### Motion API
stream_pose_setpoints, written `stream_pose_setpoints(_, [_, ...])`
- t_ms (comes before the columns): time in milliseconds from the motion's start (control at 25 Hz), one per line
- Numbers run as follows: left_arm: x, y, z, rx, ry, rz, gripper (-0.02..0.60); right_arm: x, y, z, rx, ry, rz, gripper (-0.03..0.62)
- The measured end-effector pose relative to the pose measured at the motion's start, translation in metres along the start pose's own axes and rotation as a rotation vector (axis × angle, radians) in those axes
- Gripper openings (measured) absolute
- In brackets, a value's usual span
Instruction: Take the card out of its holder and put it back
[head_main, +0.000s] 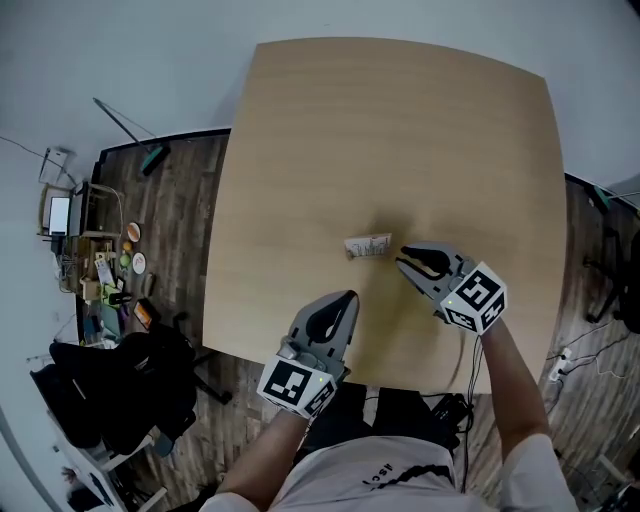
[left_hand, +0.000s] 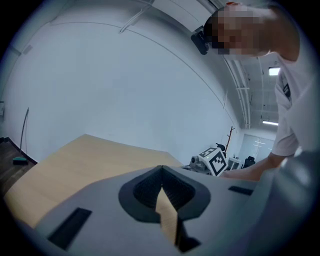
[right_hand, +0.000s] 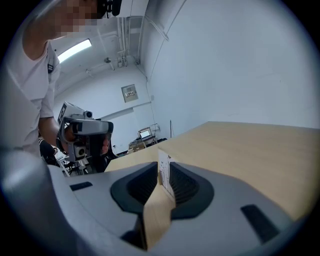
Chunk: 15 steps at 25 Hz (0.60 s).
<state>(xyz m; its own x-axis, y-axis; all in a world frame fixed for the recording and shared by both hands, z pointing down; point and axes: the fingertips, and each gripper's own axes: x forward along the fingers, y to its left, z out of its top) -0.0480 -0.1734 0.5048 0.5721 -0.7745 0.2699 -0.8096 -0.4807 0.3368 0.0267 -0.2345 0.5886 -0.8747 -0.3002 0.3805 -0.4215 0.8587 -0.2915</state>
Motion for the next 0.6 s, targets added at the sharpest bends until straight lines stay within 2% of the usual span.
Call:
stream_pose_setpoints(280, [0.022,0.007,-0.023,-0.026,0.040,0.030,0.014,0.030,-0.026,-0.026,-0.020,0.056,0.067,0.087])
stream_pose_setpoints(600, [0.028,0.012,-0.043,-0.056,0.068,0.042,0.014,0.055,-0.026,-0.038,-0.047,0.066,0.150,0.098])
